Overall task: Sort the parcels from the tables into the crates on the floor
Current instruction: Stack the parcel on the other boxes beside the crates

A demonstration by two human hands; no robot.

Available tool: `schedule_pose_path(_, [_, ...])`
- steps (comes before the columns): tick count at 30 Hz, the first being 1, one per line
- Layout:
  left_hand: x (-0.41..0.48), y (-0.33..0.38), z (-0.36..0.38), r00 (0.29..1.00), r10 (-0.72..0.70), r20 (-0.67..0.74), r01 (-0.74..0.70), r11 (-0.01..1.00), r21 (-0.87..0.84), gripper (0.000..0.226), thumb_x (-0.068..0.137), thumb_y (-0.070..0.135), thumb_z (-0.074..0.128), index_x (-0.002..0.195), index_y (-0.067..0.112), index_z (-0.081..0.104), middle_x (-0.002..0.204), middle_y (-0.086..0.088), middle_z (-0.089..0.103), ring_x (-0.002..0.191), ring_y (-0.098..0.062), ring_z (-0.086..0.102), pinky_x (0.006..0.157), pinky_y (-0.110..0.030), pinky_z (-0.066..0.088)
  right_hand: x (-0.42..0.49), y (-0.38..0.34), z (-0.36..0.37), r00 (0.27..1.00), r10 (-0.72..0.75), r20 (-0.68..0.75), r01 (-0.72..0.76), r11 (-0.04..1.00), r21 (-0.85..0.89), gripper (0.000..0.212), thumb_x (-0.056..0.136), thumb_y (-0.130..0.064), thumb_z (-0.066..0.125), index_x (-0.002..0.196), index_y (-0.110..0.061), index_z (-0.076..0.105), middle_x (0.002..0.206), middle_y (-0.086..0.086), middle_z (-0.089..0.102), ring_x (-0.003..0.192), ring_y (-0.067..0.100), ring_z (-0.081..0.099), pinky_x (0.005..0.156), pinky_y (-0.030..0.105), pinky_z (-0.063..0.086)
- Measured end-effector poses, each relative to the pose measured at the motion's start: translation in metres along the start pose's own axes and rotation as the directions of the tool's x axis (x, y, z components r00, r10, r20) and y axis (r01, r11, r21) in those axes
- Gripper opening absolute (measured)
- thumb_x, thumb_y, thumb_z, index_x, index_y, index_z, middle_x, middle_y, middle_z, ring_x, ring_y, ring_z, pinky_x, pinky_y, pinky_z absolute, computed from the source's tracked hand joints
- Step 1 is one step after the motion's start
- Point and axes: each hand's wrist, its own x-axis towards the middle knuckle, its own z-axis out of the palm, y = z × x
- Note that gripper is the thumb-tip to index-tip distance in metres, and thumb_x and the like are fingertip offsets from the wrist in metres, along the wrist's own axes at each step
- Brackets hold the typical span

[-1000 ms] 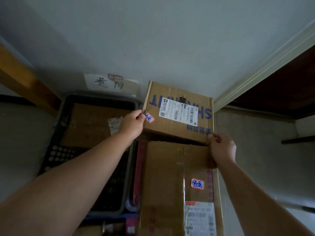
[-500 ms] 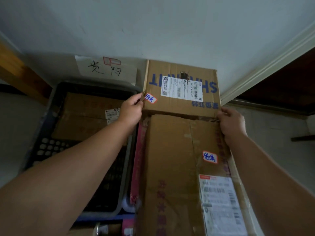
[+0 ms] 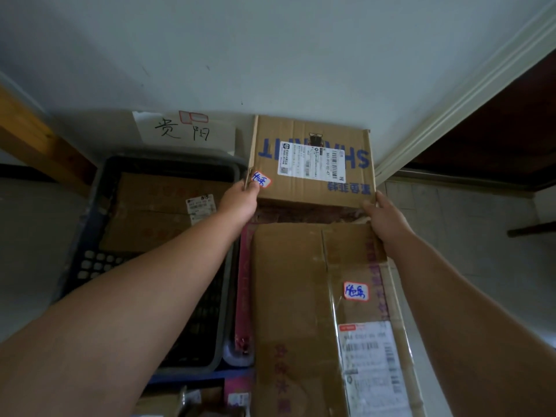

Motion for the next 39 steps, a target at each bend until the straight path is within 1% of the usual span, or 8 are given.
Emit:
schedule_pose_path(6, [-0.047, -0.005, -0.001, 0.985, -0.159, 0.063, 0.164, 0.982, -0.092, 0.081, 0.080, 0.069, 0.051, 0.138, 0.014, 0.043, 0.134, -0.008, 0.052, 0.120, -0.029, 0.051, 0.093, -0.035, 0.040, -0.013, 0.004, 0.001, 0.997, 0.006, -0.077, -0.006, 1.000, -0.003, 0.040, 0.096, -0.039, 0.042, 0.131, -0.022, 0.051, 0.113, 0.006, 0.062, 0.089, 0.019, 0.060, 0.065, 0.029, 0.044])
schedule_pose_path(11, [-0.096, -0.011, -0.006, 0.926, -0.257, 0.276, 0.301, 0.944, -0.132, 0.059, 0.084, 0.058, 0.057, 0.130, 0.022, 0.050, 0.120, 0.001, 0.051, 0.108, -0.021, 0.050, 0.083, -0.032, 0.033, -0.048, 0.008, -0.009, 0.995, 0.083, -0.054, -0.082, 0.997, 0.012, 0.048, 0.095, -0.054, 0.039, 0.118, -0.015, 0.055, 0.098, 0.004, 0.062, 0.087, 0.019, 0.061, 0.066, 0.031, 0.046])
schedule_pose_path(14, [-0.109, -0.012, -0.007, 0.925, -0.263, 0.276, 0.301, 0.948, -0.103, 0.065, 0.085, 0.056, 0.057, 0.140, 0.024, 0.039, 0.135, -0.004, 0.048, 0.122, -0.030, 0.047, 0.087, -0.037, 0.037, -0.083, 0.019, -0.022, 0.993, 0.114, 0.026, -0.111, 0.990, -0.088, 0.047, 0.090, -0.057, 0.049, 0.107, -0.015, 0.063, 0.090, 0.002, 0.065, 0.081, 0.018, 0.062, 0.064, 0.028, 0.047])
schedule_pose_path(20, [-0.114, -0.010, -0.010, 0.946, -0.201, 0.256, 0.229, 0.970, -0.084, 0.061, 0.085, 0.061, 0.054, 0.136, 0.031, 0.039, 0.133, -0.004, 0.051, 0.115, -0.031, 0.052, 0.098, -0.051, 0.044, -0.135, 0.065, -0.033, 0.941, 0.316, 0.122, -0.285, 0.934, -0.216, 0.053, 0.080, -0.065, 0.058, 0.101, -0.017, 0.065, 0.088, 0.007, 0.073, 0.079, 0.024, 0.071, 0.076, 0.041, 0.058])
schedule_pose_path(27, [-0.120, -0.024, -0.048, 0.958, -0.253, 0.135, 0.282, 0.918, -0.280, 0.057, 0.090, 0.049, 0.054, 0.137, 0.027, 0.032, 0.118, -0.001, 0.043, 0.105, -0.029, 0.049, 0.078, -0.049, 0.050, -0.133, 0.007, -0.009, 0.999, 0.007, 0.054, 0.011, 0.941, -0.339, 0.034, 0.089, -0.049, 0.057, 0.113, -0.026, 0.065, 0.098, 0.000, 0.068, 0.085, 0.018, 0.063, 0.076, 0.032, 0.052])
schedule_pose_path(33, [-0.141, -0.082, -0.062, 0.896, -0.445, 0.003, 0.383, 0.767, -0.515, 0.052, 0.095, 0.049, 0.044, 0.140, 0.027, 0.028, 0.125, -0.010, 0.046, 0.106, -0.033, 0.050, 0.091, -0.056, 0.046, -0.126, -0.040, 0.044, 0.957, -0.186, 0.222, 0.280, 0.790, -0.545, 0.037, 0.093, -0.033, 0.055, 0.130, -0.027, 0.056, 0.119, 0.002, 0.063, 0.097, 0.020, 0.057, 0.074, 0.027, 0.043])
schedule_pose_path(36, [-0.139, -0.083, -0.063, 0.918, -0.380, -0.110, 0.316, 0.872, -0.375, 0.057, 0.095, 0.048, 0.043, 0.144, 0.021, 0.029, 0.135, -0.012, 0.045, 0.118, -0.034, 0.047, 0.100, -0.047, 0.041, -0.131, -0.039, 0.045, 0.952, -0.181, 0.245, 0.291, 0.781, -0.553, 0.044, 0.091, -0.029, 0.057, 0.134, -0.029, 0.050, 0.121, 0.005, 0.061, 0.104, 0.025, 0.059, 0.081, 0.032, 0.050])
schedule_pose_path(39, [-0.138, -0.061, -0.068, 0.982, -0.106, -0.159, 0.097, 0.993, -0.065, 0.049, 0.096, 0.039, 0.046, 0.139, 0.016, 0.041, 0.135, -0.011, 0.049, 0.121, -0.031, 0.047, 0.095, -0.034, 0.037, -0.138, -0.021, 0.025, 0.973, -0.166, 0.161, 0.230, 0.773, -0.592, 0.045, 0.089, -0.033, 0.060, 0.133, -0.028, 0.049, 0.120, 0.006, 0.060, 0.108, 0.029, 0.057, 0.089, 0.042, 0.052])
